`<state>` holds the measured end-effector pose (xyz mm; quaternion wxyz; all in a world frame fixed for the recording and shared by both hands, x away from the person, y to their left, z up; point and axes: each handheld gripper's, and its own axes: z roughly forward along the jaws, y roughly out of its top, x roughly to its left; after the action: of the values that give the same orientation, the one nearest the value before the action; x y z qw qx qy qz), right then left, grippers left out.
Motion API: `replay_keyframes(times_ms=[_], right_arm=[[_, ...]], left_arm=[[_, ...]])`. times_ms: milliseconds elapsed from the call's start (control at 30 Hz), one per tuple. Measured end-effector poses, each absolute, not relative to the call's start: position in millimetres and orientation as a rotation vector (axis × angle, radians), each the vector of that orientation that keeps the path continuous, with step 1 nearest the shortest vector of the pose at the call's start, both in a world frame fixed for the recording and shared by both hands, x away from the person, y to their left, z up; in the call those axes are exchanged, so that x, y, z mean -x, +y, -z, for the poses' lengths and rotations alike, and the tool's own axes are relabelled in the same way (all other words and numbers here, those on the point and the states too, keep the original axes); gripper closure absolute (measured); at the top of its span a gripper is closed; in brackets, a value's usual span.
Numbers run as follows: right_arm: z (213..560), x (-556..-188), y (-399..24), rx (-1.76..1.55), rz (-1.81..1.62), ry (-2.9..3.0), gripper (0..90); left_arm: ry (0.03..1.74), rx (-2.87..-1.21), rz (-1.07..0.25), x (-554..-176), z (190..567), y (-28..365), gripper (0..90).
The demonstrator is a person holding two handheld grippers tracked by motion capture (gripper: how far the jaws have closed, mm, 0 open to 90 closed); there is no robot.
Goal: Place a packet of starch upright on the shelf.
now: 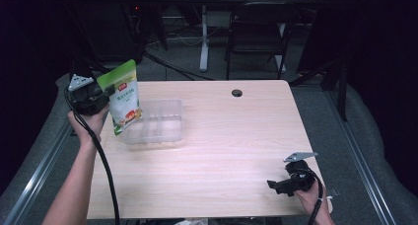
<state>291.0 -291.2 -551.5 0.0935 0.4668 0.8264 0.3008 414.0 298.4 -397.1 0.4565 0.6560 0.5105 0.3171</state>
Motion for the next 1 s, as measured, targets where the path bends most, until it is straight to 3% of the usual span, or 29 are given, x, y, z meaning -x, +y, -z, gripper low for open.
replay_keyframes(times_ms=[1000], right_arm=[[551.9, -291.6, -290.9, -1.386, -0.892, 2.461, 2.3]], left_arm=[[1.317, -1.583, -0.716, -434.4, 450.2, 306.5, 89.9]])
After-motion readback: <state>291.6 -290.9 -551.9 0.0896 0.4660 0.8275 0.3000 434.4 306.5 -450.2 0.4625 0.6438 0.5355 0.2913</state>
